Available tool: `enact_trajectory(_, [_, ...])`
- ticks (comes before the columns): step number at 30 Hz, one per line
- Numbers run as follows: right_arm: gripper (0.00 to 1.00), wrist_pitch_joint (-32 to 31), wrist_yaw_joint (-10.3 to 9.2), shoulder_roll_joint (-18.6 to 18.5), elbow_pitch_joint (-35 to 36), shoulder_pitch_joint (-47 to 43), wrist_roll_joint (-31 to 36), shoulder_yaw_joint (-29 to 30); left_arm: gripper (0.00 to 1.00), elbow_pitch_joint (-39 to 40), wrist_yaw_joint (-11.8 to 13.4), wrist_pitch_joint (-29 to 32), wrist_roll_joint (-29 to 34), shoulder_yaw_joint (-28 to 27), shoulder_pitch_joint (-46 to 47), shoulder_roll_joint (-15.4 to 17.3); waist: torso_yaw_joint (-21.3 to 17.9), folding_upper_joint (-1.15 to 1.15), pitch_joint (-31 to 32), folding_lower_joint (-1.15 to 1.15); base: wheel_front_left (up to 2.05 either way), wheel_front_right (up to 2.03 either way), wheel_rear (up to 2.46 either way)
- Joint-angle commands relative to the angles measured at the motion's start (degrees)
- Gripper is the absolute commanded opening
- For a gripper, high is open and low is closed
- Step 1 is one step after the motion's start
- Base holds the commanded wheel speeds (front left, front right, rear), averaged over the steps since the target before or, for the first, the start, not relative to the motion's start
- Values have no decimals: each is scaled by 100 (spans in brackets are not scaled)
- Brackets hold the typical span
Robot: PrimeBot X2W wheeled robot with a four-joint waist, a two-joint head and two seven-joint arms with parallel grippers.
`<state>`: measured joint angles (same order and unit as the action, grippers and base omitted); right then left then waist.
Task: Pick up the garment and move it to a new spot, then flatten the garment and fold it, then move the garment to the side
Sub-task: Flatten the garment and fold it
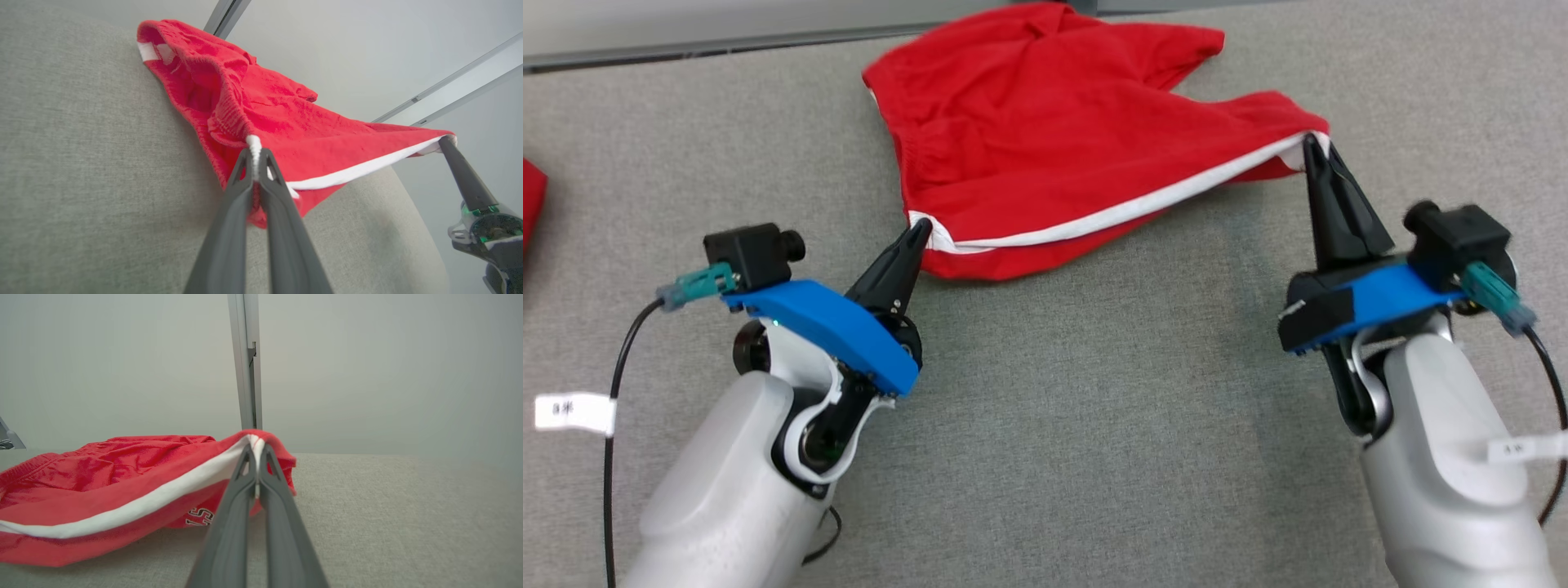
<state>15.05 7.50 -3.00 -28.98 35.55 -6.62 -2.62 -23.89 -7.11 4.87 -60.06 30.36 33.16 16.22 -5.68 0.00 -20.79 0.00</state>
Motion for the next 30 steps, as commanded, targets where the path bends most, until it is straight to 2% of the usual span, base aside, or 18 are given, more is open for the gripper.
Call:
enact_trajectory(1, [0,17,-2,-5,244,-284,-52,105,0,237,-43,-126,-105,-49,-217,48,-15,0,119,0,0,0,0])
enact_trajectory(6, [0,17,-2,1,932,-997,-67,348,0,970,-49,-427,-334,-96,-764,176,15,0,472,0,0,0,0])
enact_trajectory(12, [0,17,-2,4,1826,-2304,-139,560,0,2140,-29,-757,-578,-70,-1951,477,38,0,1052,0,0,0,0])
enact_trajectory(19, [0,-259,-2,7,2892,-3470,-285,765,0,3376,374,-977,-598,-82,-3181,772,11,0,1246,0,0,0,0])
enact_trajectory(24, [0,-567,-4,8,3542,-3731,-282,887,0,3870,634,-1072,-702,-134,-3606,764,83,0,1139,0,0,0,0])
enact_trajectory(26, [0,-664,-4,8,3609,-3639,-122,922,0,3851,707,-1070,-717,-144,-3603,727,142,0,1066,0,0,0,0])
enact_trajectory(30, [0,-833,-2,-58,3405,-3173,110,913,0,3521,811,-1025,-861,-150,-3240,444,311,0,855,0,0,0,0])
